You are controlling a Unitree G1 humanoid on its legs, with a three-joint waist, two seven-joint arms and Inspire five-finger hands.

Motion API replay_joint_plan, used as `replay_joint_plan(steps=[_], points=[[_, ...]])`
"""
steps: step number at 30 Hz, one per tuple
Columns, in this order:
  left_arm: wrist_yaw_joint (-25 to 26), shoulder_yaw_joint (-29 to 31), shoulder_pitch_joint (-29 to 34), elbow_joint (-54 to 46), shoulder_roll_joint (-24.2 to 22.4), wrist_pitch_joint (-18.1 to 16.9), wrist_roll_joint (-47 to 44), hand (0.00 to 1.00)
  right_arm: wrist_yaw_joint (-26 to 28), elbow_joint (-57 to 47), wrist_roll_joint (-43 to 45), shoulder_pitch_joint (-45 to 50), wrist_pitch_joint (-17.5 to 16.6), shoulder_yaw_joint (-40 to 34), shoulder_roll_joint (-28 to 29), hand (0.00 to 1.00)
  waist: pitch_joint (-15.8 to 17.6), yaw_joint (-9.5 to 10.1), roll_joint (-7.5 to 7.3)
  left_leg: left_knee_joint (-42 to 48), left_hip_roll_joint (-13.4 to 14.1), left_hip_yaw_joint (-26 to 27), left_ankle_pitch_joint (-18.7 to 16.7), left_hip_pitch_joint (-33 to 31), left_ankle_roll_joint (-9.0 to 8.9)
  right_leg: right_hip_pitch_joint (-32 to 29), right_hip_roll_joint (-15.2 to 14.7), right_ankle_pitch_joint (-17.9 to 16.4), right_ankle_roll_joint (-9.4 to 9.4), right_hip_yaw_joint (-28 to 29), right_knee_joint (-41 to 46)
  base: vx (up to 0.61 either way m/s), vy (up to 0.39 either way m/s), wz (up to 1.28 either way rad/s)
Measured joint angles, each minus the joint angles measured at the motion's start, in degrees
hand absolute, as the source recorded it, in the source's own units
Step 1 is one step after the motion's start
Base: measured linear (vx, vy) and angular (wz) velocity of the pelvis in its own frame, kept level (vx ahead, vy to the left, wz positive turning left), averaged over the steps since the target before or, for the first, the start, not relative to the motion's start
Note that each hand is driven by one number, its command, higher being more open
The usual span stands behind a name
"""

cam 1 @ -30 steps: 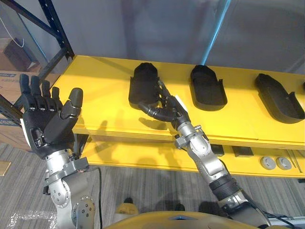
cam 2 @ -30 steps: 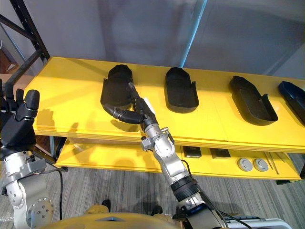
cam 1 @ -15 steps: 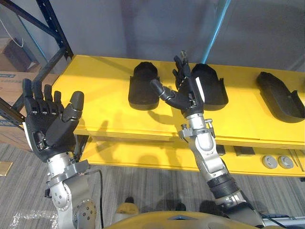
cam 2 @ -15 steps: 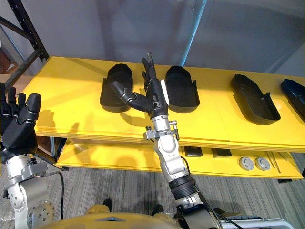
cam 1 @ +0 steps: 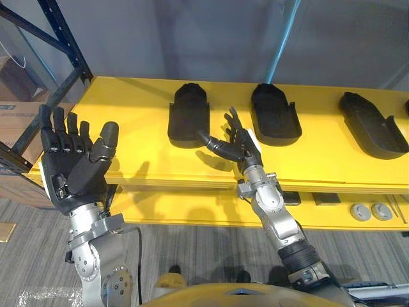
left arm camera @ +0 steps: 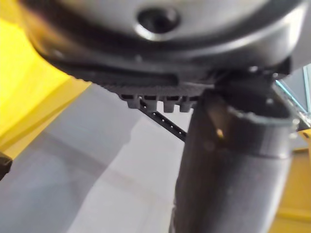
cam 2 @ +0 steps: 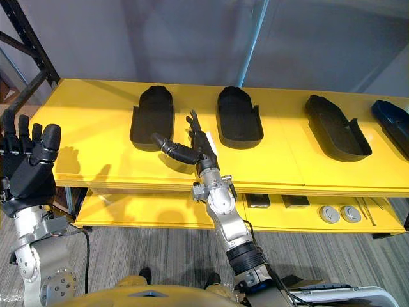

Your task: Walk over and take three plastic housings, then place them on the shelf

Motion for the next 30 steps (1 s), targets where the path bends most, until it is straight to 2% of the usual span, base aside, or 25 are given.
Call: replay_joint_plan(steps=[11, 13, 16, 18, 22, 25, 28, 30], points=[[0.8, -0.3, 0.0, -3.1, 0.0, 0.2, 1.2, 1.0, 8.1, 3.0, 2.1, 0.1, 1.9, 3.6, -1.7, 1.0, -0.3, -0.01, 0.63, 0.0, 0.0, 0.0, 0.0, 0.0, 0.0, 0.0, 0.0, 0.0, -0.01, 0.0, 0.0, 0.0, 0.0, 0.0], [4.2, -0.2, -0.1, -3.3, 0.1, 1.6, 5.8, 1.0, 9.1, 3.2, 2.1, 0.1, 1.9, 3.6, -1.9, 1.0, -0.4, -0.03, 0.78, 0.0, 0.0, 0.0, 0.0, 0.0, 0.0, 0.0, 0.0, 0.0, -0.01, 0.0, 0.0, 0.0, 0.0, 0.0], [13.1, 0.2, -0.1, -2.4, 0.1, 4.9, 15.3, 1.0, 9.9, 3.5, 2.2, 0.1, 1.9, 3.7, -2.1, 1.0, -0.5, -0.03, 1.04, 0.0, 0.0, 0.0, 0.0, 0.0, 0.0, 0.0, 0.1, 0.0, -0.01, 0.0, 0.0, 0.0, 0.0, 0.0], [20.5, 2.9, -0.1, 1.2, 0.0, 7.0, 21.5, 1.0, 10.0, 3.8, 2.3, 0.0, 1.9, 3.9, -2.1, 1.0, -0.6, -0.04, 1.2, 0.0, 0.0, 0.0, 0.0, 0.1, 0.0, 0.1, 0.1, 0.0, -0.01, 0.0, 0.0, 0.0, 0.0, 0.0], [29.7, 9.0, 0.6, 8.3, -0.1, 9.1, 26.5, 1.0, 8.9, 4.0, 2.4, 0.0, 1.6, 4.5, -2.2, 1.0, -0.6, 0.14, 1.17, -0.1, 0.1, 0.0, 0.0, 0.0, 0.0, 0.0, 0.1, -0.1, -0.08, -0.1, 0.0, 0.0, 0.0, 0.0], [36.8, 14.1, 0.6, 17.8, 0.0, 12.7, 33.2, 1.0, 7.8, 4.3, 4.1, -0.1, 1.3, 4.8, -2.4, 1.0, -0.7, 0.7, 1.17, -0.3, 0.1, -0.1, 0.0, -0.1, -0.03, 0.0, 0.1, -0.4, -0.35, -0.2, 0.0, 0.0, 0.0, 0.0], [38.9, 16.7, 0.5, 27.4, 0.0, 13.5, 34.0, 1.0, 7.2, 4.3, 4.1, -0.1, 1.2, 5.3, -3.3, 1.0, -0.7, 1.24, 1.13, -0.6, 0.1, -0.1, 0.0, -0.1, -0.01, -0.1, 0.1, -0.5, -0.28, -0.1, 0.0, 0.0, 0.0, 0.0], [39.1, 18.1, 0.5, 37.8, 0.0, 13.3, 33.0, 1.0, 7.0, 4.5, 4.1, -0.2, 1.1, 5.5, -3.9, 1.0, -1.0, 1.65, 0.78, -1.0, 0.1, -0.1, 0.3, -0.2, -0.17, -0.6, 0.1, -0.5, -0.3, -0.1, 0.0, 0.0, 0.0, 0.0]])
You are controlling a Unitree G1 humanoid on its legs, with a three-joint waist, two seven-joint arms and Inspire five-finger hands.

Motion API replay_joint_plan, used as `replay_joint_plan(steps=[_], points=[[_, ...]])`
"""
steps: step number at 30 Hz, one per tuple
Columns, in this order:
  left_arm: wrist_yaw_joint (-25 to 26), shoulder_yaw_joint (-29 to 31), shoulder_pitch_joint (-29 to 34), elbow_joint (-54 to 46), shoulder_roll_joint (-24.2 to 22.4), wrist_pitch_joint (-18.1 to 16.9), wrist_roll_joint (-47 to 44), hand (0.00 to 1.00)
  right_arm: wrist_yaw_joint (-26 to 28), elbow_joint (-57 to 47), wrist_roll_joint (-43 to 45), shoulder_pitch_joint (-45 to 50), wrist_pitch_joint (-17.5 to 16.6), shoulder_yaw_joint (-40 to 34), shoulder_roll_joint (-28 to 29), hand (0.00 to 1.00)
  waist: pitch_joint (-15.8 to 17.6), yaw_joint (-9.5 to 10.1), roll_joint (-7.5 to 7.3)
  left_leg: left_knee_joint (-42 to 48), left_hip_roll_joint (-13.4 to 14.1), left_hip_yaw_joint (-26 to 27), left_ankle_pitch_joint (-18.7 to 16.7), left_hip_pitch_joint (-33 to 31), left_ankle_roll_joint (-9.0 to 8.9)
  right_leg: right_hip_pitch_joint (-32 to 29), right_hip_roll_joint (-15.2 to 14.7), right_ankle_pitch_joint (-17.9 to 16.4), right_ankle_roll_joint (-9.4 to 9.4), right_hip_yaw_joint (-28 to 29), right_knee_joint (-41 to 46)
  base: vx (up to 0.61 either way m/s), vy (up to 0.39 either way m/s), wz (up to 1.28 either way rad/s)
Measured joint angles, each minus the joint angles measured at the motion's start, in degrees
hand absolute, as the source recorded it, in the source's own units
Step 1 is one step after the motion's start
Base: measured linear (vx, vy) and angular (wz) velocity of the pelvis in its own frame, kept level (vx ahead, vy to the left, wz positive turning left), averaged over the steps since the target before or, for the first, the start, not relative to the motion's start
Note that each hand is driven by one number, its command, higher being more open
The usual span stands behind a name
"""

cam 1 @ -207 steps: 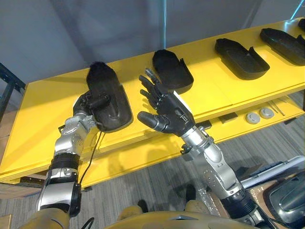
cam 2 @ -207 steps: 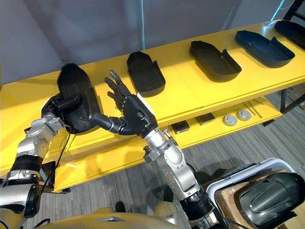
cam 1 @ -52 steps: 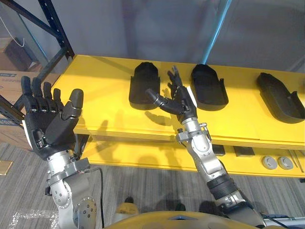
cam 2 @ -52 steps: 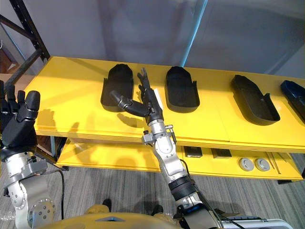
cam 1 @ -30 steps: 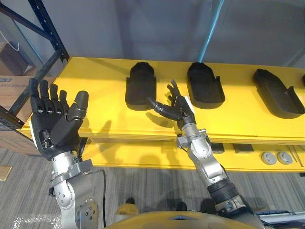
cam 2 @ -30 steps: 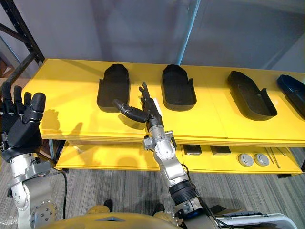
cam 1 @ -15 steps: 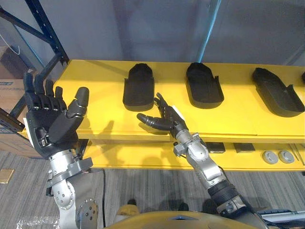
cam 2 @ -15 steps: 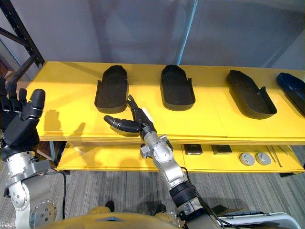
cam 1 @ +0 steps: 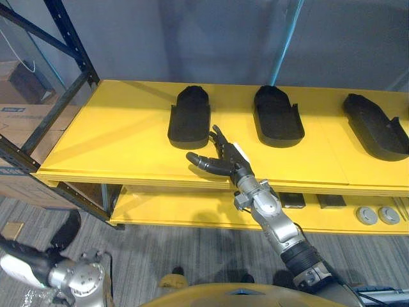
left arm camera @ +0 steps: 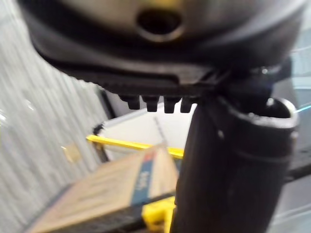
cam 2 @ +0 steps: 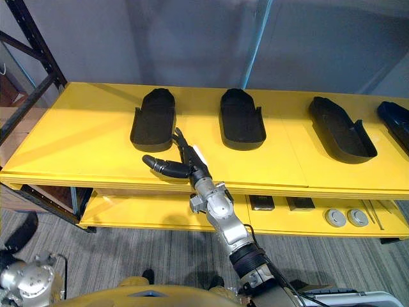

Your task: Walk over and take three plastic housings, then place them on the shelf

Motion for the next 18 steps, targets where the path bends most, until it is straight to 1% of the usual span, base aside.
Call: replay_joint_plan(steps=[1, 3, 4, 6, 12, 13, 15, 16, 17, 18], points=[[-0.2, 0.3, 0.0, 2.3, 0.0, -0.2, -1.4, 1.0, 0.0, 0.0, 0.2, -0.1, 0.0, 0.0, 0.0, 1.0, -0.1, -0.01, -0.12, 0.0, 0.0, 0.0, 0.0, -0.1, 0.02, -0.1, 0.0, 0.0, -0.04, 0.0, 0.0, 0.0, 0.0, 0.0], [-1.8, 0.7, 0.0, 10.6, -0.1, -0.8, -5.2, 1.0, 0.0, 0.1, 0.3, -0.2, 0.0, -0.1, 0.0, 1.0, -0.3, 0.0, -0.49, 0.1, 0.1, 0.1, 0.1, -0.1, 0.08, -0.2, 0.0, 0.2, 0.09, 0.2, 0.0, 0.0, 0.0, 0.0], [-2.4, 0.5, 0.0, 12.3, -0.1, -1.2, -6.0, 1.0, 0.0, 0.1, 0.3, -0.3, 0.0, -0.1, -0.1, 1.0, -0.3, 0.04, -0.58, 0.1, 0.1, 0.2, 0.1, -0.2, 0.05, -0.2, 0.0, 0.3, 0.27, 0.2, 0.0, 0.0, 0.0, 0.0], [-5.3, 0.3, -0.1, 16.7, -0.1, -1.4, -7.6, 1.0, 0.1, 0.1, 0.3, -0.5, 0.1, -0.1, -0.4, 1.0, -0.5, 0.25, -0.84, 0.3, 0.3, 0.3, 0.0, -0.3, -0.06, -0.3, 0.0, 0.3, 0.26, 0.3, 0.0, 0.0, 0.0, -0.02], [-12.3, -2.1, -0.5, 21.9, 0.0, -3.5, -14.1, 1.0, 0.8, 0.1, 0.3, -1.6, 0.9, 0.0, -0.5, 1.0, -0.4, 0.69, -0.97, 2.1, 1.1, 0.7, -1.0, -0.9, -0.5, -0.5, 0.7, 0.3, 0.13, 1.4, 0.0, -0.01, -0.002, -0.06], [-14.0, -2.2, -0.9, 22.8, 0.0, -3.5, -15.4, 1.0, 0.8, 0.1, 0.2, -1.8, 0.9, 0.0, -0.5, 1.0, -0.3, 0.68, -0.99, 2.1, 1.2, 0.8, -1.0, -0.9, -0.53, -0.5, 0.8, 0.3, 0.11, 1.5, 0.0, -0.01, 0.002, -0.04], [-15.5, -2.3, -1.3, 23.9, 0.0, -3.5, -15.9, 1.0, 0.6, 0.1, -0.1, -2.2, 0.9, 0.0, -0.5, 1.0, -0.3, 0.67, -1.04, 2.1, 1.3, 0.9, -1.0, -0.9, -0.57, -0.6, 0.8, 0.3, 0.1, 1.6, 0.0, 0.0, 0.006, -0.07], [-18.3, -2.7, -1.5, 25.6, 0.2, -3.4, -17.7, 1.0, 0.2, -0.1, -3.0, -3.1, 0.3, -0.2, -0.5, 1.0, -0.2, 0.64, -0.96, 2.0, 1.4, 1.5, -1.1, -1.0, -0.62, -1.1, 0.9, 0.3, 0.11, 1.8, 0.0, 0.0, 0.009, -0.11], [-18.8, -2.7, -1.5, 25.8, 0.2, -3.4, -18.0, 1.0, 0.1, -0.2, -3.8, -3.2, 0.0, -0.3, -0.5, 1.0, -0.2, 0.67, -0.96, 2.0, 1.4, 1.6, -1.1, -1.0, -0.63, -1.1, 0.9, 0.3, 0.1, 1.9, 0.0, 0.01, 0.013, -0.14], [-20.8, -2.8, -1.6, 27.2, 0.2, -3.4, -19.3, 1.0, 0.2, -1.4, -7.2, -3.2, -1.1, -0.7, -0.6, 1.0, 0.0, 0.66, -0.92, 2.0, 1.5, 1.9, -1.2, -1.0, -0.67, -1.3, 1.0, 0.3, 0.08, 2.4, 0.0, 0.02, 0.011, -0.11]])
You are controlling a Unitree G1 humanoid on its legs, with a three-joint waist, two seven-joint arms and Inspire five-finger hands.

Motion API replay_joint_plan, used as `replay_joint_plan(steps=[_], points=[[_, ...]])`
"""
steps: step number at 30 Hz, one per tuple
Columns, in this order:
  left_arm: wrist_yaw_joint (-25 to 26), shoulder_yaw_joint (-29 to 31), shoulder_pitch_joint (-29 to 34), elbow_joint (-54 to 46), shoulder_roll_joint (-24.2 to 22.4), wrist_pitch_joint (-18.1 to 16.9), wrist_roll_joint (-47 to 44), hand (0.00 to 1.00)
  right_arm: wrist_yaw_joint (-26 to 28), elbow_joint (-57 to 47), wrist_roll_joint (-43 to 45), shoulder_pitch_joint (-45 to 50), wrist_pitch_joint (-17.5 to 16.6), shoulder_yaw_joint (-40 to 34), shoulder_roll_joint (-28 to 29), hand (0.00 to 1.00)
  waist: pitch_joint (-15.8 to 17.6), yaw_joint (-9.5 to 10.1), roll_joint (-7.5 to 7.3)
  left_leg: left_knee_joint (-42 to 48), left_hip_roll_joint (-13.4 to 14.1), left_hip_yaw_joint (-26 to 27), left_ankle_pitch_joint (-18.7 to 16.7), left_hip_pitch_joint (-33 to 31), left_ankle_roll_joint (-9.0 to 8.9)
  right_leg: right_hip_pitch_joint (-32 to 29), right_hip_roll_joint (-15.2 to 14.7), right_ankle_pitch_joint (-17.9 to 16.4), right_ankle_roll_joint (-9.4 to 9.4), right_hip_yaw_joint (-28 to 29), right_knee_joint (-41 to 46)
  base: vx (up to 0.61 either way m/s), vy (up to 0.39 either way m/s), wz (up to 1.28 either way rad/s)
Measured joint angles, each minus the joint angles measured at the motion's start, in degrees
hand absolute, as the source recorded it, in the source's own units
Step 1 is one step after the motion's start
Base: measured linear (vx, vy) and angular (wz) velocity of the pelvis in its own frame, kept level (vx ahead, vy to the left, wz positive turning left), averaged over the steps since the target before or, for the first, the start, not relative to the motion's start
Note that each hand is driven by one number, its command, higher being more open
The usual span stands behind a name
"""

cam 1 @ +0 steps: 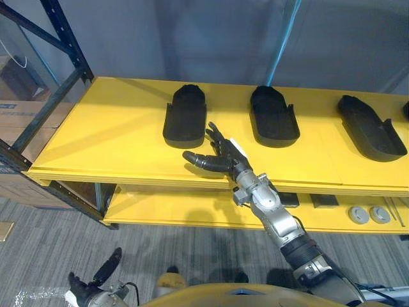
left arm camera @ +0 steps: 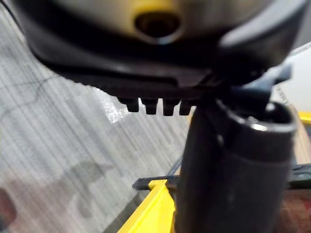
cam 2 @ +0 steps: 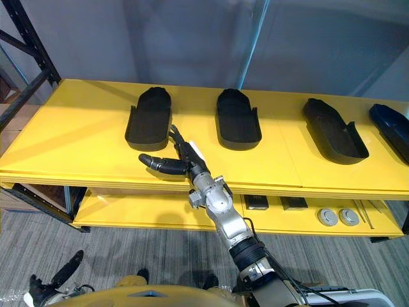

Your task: Walk over and take three plastic housings, then place them on the shelf

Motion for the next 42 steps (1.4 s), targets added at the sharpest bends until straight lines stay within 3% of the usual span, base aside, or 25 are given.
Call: replay_joint_plan(steps=[4, 8, 10, 12, 18, 23, 27, 30, 37, 42], points=[[-5.5, -0.1, -1.2, 5.6, 0.1, 1.2, -3.1, 1.0, 5.2, -10.4, -1.9, -0.1, -2.1, 0.1, -2.9, 1.0, 0.5, -0.2, 0.01, 0.0, 0.2, 0.5, -0.1, 0.1, -0.11, -0.1, 0.3, 0.0, 0.01, 0.6, 0.0, 0.03, 0.009, -0.06], [-10.6, -1.9, -1.7, 9.3, 0.1, 2.4, -5.2, 1.0, 15.2, -17.0, 2.1, -4.7, -4.9, 1.9, -4.3, 1.0, 0.6, -0.91, -0.16, 0.0, 0.5, 1.1, -0.4, 0.5, -0.15, -0.2, 0.7, 0.0, -0.02, 1.2, 0.0, 0.02, 0.002, -0.07], [-12.3, -2.1, -2.0, 10.8, 0.1, 2.5, -6.6, 1.0, 20.2, -18.0, 6.2, -6.3, -3.6, 3.6, -4.4, 1.0, 0.6, -0.91, -0.22, 0.0, 0.5, 1.3, -0.5, 0.8, -0.12, 0.0, 0.9, 0.0, -0.03, 1.4, 0.0, 0.0, 0.004, -0.08], [-13.5, -2.1, -2.2, 12.7, 0.3, 2.6, -7.4, 1.0, 25.8, -19.1, 8.8, -6.8, 0.0, 7.0, -5.0, 1.0, 0.7, -0.81, -0.35, 0.0, 0.5, 1.5, -0.8, 1.2, -0.14, 0.4, 0.8, 0.0, -0.03, 1.7, 0.0, -0.02, 0.023, -0.07], [-14.6, -2.1, -3.1, 16.5, 2.4, 5.0, -7.4, 1.0, 32.9, -19.3, 10.3, -6.8, 8.0, 13.4, -7.0, 1.0, 1.7, -0.6, -1.35, -0.1, 0.5, 1.2, -0.8, 1.0, -0.14, 0.3, 0.8, -0.1, -0.04, 1.4, 0.0, -0.01, 0.011, 0.03], [-14.8, -2.1, -3.3, 18.1, 2.6, 6.1, -7.4, 1.0, 32.9, -17.7, 14.5, -6.8, 10.3, 13.4, -7.3, 1.0, 1.8, -0.65, -1.61, -0.1, 0.4, 1.2, -0.8, 1.0, -0.14, 0.3, 0.8, -0.1, -0.04, 1.3, 0.0, 0.0, 0.0, 0.0], [-14.8, -2.4, -3.8, 18.6, 2.7, 6.1, -7.3, 1.0, 29.7, -9.4, 15.0, -8.4, 10.2, 13.0, -6.2, 1.0, 1.9, -0.65, -1.44, -0.1, 0.4, 1.1, -0.7, 1.1, -0.14, 0.4, 0.7, -0.1, -0.02, 0.9, 0.0, 0.0, 0.004, 0.01], [-14.8, -4.2, -4.0, 18.6, 3.2, 6.1, -7.1, 1.0, 26.3, -3.0, 14.8, -8.3, 9.7, 11.5, -5.4, 1.0, 2.2, -0.68, -1.29, -0.9, 0.2, 0.8, -0.1, 1.2, -0.05, 0.4, 0.4, -0.1, 0.03, 0.5, 0.0, 0.0, 0.011, 0.08], [-14.7, -5.5, -4.2, 18.2, 3.4, 6.2, -7.1, 1.0, 22.8, 1.0, 13.8, -8.1, 6.8, 7.6, -3.2, 1.0, 3.2, -0.88, -0.04, -1.1, 0.0, 0.2, 0.2, 1.3, 0.0, 0.9, 0.0, -0.2, 0.17, -0.2, 0.0, -0.01, 0.016, 0.05], [-15.0, -6.5, -4.2, 17.7, 3.5, 7.4, -7.1, 1.0, 21.2, 4.7, 13.8, -8.1, 5.1, 5.2, -1.1, 1.0, 3.2, -0.8, -0.02, -1.1, -0.2, 0.0, 0.2, 1.4, 0.02, 1.2, -0.1, -0.2, 0.21, -0.7, 0.0, 0.0, 0.009, 0.03]])
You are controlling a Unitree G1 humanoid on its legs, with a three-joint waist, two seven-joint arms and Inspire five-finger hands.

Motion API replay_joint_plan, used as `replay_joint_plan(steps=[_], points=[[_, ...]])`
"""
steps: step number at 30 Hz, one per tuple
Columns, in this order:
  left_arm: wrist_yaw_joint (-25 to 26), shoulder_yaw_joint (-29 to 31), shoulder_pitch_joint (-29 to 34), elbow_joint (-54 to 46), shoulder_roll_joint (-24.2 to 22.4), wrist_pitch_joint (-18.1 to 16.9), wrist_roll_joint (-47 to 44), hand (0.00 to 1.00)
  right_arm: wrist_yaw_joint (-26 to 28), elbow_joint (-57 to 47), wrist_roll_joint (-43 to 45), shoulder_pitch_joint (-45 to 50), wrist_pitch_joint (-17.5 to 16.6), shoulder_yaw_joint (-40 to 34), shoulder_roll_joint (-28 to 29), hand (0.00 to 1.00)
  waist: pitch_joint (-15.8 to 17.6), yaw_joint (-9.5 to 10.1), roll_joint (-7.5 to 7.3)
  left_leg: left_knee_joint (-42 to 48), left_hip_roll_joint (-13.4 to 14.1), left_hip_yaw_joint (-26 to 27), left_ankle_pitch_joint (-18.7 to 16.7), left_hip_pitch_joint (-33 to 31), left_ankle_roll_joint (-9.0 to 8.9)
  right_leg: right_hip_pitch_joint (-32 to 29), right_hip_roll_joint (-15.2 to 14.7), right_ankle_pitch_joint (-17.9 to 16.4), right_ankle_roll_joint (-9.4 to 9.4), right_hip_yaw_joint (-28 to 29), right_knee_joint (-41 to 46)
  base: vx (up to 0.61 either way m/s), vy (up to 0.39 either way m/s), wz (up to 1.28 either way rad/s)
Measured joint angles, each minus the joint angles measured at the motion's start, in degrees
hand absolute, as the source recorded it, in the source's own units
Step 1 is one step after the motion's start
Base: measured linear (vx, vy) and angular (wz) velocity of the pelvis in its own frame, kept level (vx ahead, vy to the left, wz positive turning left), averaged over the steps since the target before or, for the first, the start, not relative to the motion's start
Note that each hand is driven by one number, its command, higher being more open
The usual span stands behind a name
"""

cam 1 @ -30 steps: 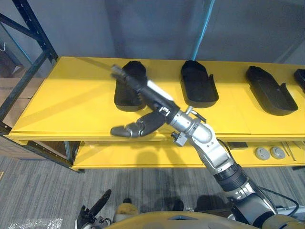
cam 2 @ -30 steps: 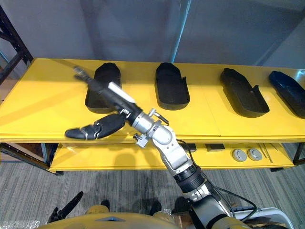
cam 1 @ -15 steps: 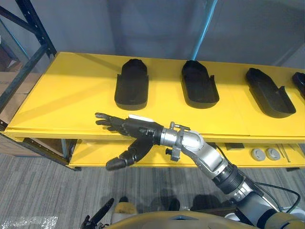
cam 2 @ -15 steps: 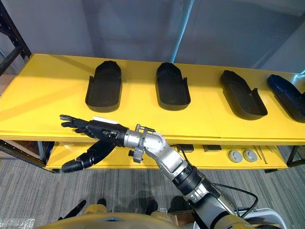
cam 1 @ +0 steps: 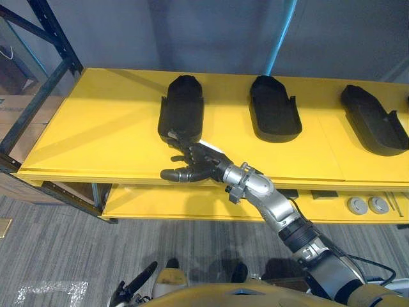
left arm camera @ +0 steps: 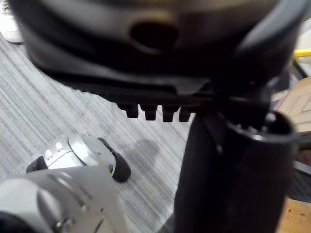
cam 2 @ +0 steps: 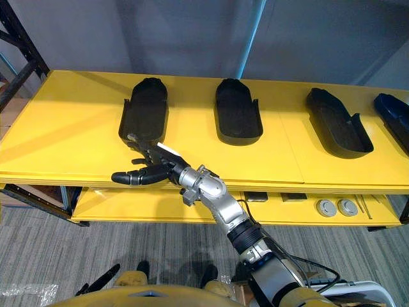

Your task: Walk over and take three plastic housings, then place them on the shelf

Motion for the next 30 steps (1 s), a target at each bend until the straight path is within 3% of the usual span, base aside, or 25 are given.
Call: replay_joint_plan(steps=[25, 30], points=[[-2.4, -0.1, 0.2, -0.6, -0.1, 0.4, 0.0, 1.0, -4.3, 4.7, -0.3, 0.0, -5.0, -1.5, 2.6, 1.0, 0.7, 0.07, 0.54, -2.0, -0.5, -0.1, 0.9, 1.7, 0.25, 0.8, -0.4, -0.1, 0.28, -0.3, 0.0, 0.0, 0.001, 0.0], [-3.0, 0.0, 0.2, -0.6, -0.1, 1.3, 0.0, 1.0, -5.8, 4.7, -2.3, 0.0, -8.7, -1.5, 2.6, 1.0, 0.8, -0.01, 0.67, -2.2, -0.4, 0.3, 0.9, 1.7, 0.25, 0.7, -0.4, -0.1, 0.3, 0.0, 0.0, 0.0, 0.003, -0.02]])
